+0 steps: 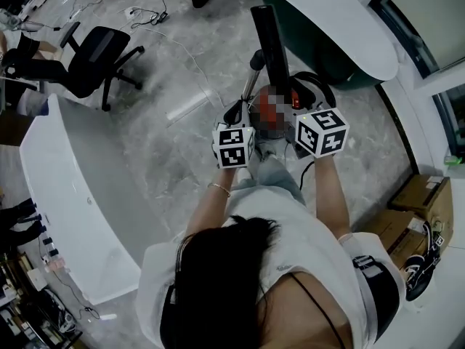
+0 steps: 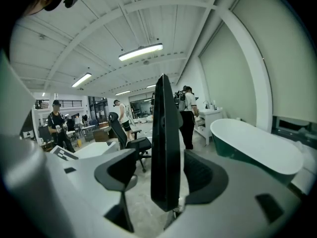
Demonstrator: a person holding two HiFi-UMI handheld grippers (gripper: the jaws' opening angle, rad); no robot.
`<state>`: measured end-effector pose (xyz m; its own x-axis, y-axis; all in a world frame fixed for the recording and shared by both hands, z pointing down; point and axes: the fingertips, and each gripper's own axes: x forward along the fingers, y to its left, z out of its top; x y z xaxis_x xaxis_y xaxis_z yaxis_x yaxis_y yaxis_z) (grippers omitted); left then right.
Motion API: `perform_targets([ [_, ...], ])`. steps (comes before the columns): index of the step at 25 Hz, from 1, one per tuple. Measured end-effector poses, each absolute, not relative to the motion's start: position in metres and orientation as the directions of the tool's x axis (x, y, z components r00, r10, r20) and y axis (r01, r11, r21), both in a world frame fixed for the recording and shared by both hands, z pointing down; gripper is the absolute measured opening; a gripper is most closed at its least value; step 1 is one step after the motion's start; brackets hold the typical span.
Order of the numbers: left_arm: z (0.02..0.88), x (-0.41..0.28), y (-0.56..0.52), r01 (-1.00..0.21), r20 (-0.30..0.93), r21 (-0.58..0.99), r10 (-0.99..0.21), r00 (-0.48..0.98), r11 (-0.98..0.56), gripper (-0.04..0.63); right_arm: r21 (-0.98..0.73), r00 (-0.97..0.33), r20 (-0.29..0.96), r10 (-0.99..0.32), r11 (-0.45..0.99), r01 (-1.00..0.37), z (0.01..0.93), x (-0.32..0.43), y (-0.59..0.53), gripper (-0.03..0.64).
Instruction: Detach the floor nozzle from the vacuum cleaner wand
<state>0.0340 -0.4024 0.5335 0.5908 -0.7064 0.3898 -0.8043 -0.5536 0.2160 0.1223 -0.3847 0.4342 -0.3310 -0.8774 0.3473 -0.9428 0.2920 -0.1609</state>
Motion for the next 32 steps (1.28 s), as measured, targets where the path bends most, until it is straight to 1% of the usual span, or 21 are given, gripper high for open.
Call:
perform_targets([
  [5,0.541,0.028,-0.416,-0.814,0.419,0.227,-0.701,0.577,-0.534,0.003,-0.184,-0.359,0.38,-0.852,0.311,-0.932,0.443,0.12,-0.399,0.293],
  [14,0.543,0.036,-0.419,-0.817,0.432,0.23,-0.697,0.573,-0.529,0.003,-0.206,-0.423,0.453,-0.785,0.369,-0.906,0.459,0.114,-0.41,0.293],
  [24,0.547,0.031,-0.426,-0.837,0.45,0.226,-0.708,0.544,-0.499,0.003,-0.215,-0.46,0.472,-0.752,0.408,-0.887,0.468,0.106,-0.423,0.293],
  [32,0.54,0.033,-0.429,-0.838,0.422,0.218,-0.725,0.544,-0.501,0.003,-0.248,-0.498,0.457,-0.737,0.432,-0.867,0.471,0.105,-0.427,0.291],
])
